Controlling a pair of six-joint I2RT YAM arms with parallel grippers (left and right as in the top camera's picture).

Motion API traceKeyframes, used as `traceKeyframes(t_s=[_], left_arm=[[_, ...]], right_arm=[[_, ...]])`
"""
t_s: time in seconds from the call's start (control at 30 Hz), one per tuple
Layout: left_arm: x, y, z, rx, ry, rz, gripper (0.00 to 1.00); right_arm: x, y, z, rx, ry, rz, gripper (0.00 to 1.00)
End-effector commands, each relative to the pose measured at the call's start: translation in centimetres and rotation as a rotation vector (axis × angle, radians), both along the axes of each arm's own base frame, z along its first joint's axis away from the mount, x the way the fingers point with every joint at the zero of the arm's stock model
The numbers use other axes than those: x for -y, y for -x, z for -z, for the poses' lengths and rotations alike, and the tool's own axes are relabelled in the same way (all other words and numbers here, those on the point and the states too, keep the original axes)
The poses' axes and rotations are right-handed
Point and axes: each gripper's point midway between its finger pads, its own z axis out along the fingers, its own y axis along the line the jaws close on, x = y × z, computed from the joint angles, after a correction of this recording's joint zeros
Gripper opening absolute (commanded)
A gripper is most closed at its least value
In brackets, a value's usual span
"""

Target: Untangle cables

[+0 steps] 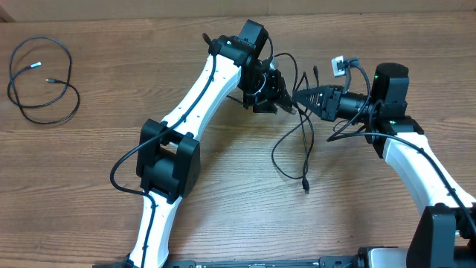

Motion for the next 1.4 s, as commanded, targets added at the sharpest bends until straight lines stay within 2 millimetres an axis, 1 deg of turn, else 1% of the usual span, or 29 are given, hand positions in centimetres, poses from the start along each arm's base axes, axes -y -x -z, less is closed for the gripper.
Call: traceKeyframes(t_s=[0.0,0.13,0.23,0.3,0.4,0.43,0.5,0.67,0.7,0.87,1.0,1.03,1.1,1.2,1.27,1.3,1.37], left_arm=[[0.5,0.2,0.4,0.002,0.009,0.027,0.45],[0.3,0.1,0.5,0.009,-0.003,0.024,0.49],[-0.3,-0.4,1.1,0.036,-0.053,0.011,0.52],[-0.6,-0.8,1.4,0.050,-0.074,0.003,0.57],[-0.6,-1.5,1.2,0.070,-0.059,-0.011,0.72],[-0.6,-1.9,1.1,0.074,-0.053,-0.024,0.74],[-0.4,-2.3,0.8,0.071,-0.036,-0.051,0.75],[1.0,-3.3,-0.3,0.098,0.048,-0.058,0.71],[1.1,-3.4,-0.4,0.107,0.052,-0.058,0.70],[0.7,-4.0,-0.2,0.124,0.036,-0.071,0.70],[-0.2,-4.8,0.2,0.145,0.000,-0.097,0.71],[-0.5,-5.1,0.3,0.151,-0.007,-0.104,0.73],[-1.0,-5.7,0.1,0.161,0.000,-0.118,0.81],[-2.0,-6.8,-0.1,0.185,0.013,-0.128,0.88],[-2.8,-7.6,-0.2,0.235,0.017,-0.105,0.98],[-3.2,-8.0,-0.3,0.254,0.020,-0.100,1.00],[-3.9,-8.7,-0.7,0.271,0.050,-0.101,1.00]], right_arm=[[0.1,-0.6,-2.3,0.001,-0.036,0.027,0.04],[0.1,-0.9,-3.1,-0.023,-0.073,0.044,0.04],[0.1,-1.3,-4.0,-0.029,-0.104,0.056,0.04],[0.1,-1.4,-4.3,-0.034,-0.117,0.060,0.04],[0.1,-1.3,-4.2,-0.039,-0.116,0.059,0.04],[0.1,-1.3,-4.2,-0.043,-0.116,0.060,0.04],[0.1,-1.3,-4.1,-0.048,-0.116,0.060,0.04],[0.1,-1.3,-3.8,-0.106,-0.133,0.073,0.04],[0.1,-1.3,-3.8,-0.108,-0.134,0.073,0.04],[0.1,-1.2,-3.8,-0.115,-0.135,0.073,0.04],[0.1,-1.1,-3.7,-0.123,-0.136,0.071,0.04],[0.1,-1.1,-3.6,-0.131,-0.136,0.071,0.04],[0.1,-1.0,-3.4,-0.145,-0.135,0.072,0.04],[0.0,-0.9,-3.4,-0.145,-0.137,0.065,0.04],[0.0,-0.9,-3.5,-0.135,-0.136,0.059,0.04],[-0.1,-0.7,-3.6,-0.118,-0.134,0.044,0.04],[-0.4,0.0,-4.0,-0.061,-0.129,-0.014,0.04]])
